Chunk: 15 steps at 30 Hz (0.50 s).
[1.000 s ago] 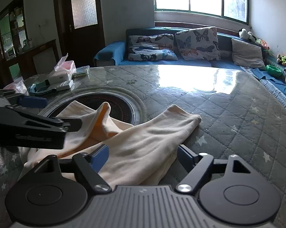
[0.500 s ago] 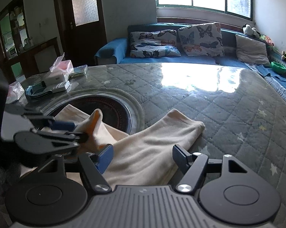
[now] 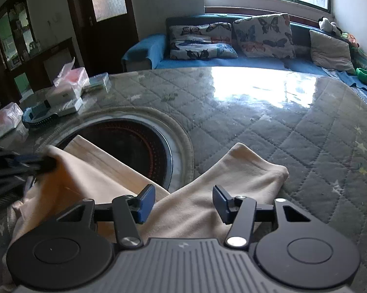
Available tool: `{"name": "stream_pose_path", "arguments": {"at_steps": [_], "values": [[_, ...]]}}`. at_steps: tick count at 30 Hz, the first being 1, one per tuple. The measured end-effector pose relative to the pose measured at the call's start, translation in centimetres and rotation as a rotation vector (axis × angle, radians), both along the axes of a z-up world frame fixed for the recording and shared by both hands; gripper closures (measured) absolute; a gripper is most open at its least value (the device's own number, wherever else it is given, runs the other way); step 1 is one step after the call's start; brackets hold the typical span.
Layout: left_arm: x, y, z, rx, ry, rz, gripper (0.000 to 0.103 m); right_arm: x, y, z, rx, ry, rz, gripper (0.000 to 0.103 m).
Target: Fold clothes
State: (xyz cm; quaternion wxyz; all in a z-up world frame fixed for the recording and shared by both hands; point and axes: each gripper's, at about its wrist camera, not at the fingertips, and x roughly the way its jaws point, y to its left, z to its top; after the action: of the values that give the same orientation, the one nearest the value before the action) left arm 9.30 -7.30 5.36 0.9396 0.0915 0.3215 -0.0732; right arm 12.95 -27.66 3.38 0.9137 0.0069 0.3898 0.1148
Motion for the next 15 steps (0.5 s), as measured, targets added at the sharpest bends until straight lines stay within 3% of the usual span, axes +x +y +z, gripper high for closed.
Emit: {"name": "stream_pose_path", "arguments": {"at_steps": [6, 15], "values": [[-3.1, 4.7, 2.1, -0.053, -0.068, 0.151, 0.098, -1.2, 0.6, 0.2, 0.034, 0.010, 0.034, 0.050], [-8.0, 10.0, 2.1, -0.093, -0.056, 0.278, 0.098, -2.4, 4.0, -0.4, -0.021, 0.031, 0.091, 0.051]]}}
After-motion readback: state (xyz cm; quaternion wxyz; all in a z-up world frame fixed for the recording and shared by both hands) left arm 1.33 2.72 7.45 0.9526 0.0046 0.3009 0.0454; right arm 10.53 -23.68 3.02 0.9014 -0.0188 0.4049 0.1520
